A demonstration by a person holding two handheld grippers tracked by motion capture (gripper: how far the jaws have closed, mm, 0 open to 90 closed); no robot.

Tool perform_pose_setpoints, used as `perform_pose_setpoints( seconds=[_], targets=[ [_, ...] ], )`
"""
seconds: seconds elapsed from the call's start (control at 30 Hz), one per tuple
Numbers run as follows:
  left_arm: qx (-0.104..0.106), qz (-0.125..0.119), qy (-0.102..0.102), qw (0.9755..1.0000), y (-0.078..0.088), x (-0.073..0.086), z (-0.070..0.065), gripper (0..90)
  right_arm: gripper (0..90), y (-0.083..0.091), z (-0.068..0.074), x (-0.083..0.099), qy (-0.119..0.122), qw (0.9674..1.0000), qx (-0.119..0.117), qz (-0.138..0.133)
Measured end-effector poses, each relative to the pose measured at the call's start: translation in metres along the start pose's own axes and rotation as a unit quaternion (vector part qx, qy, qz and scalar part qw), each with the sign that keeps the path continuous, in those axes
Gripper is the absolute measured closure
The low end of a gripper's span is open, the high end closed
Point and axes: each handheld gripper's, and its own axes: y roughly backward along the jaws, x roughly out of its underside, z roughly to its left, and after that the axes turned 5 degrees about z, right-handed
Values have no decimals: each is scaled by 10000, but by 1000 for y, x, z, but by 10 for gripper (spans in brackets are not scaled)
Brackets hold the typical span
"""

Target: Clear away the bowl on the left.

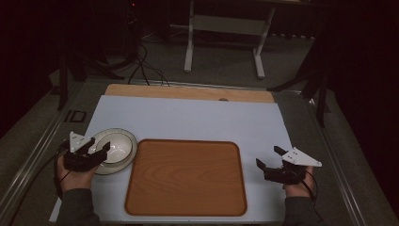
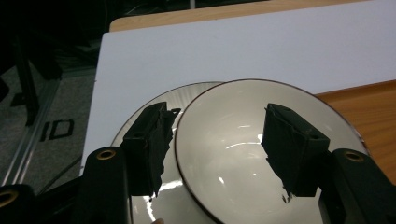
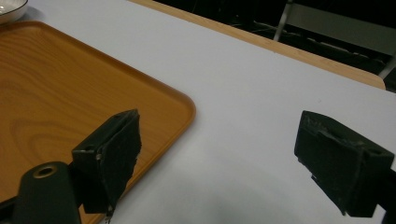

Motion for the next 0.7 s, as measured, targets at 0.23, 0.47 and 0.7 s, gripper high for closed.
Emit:
perform_pose_setpoints(
  seconds=[0.23, 0.47, 0.7],
  targets=[
    [-207, 120, 146, 9996, -5, 2, 5, 392, 142, 0, 0, 0, 14, 10000, 10, -5],
    [-378, 333, 354, 9981, -12, 2, 11, 391, 142, 0, 0, 0, 24, 10000, 14, 4],
    [-431, 510, 491, 9966, -17, 2, 14, 435, 142, -1, 1, 0, 48, 10000, 6, 8]
  ],
)
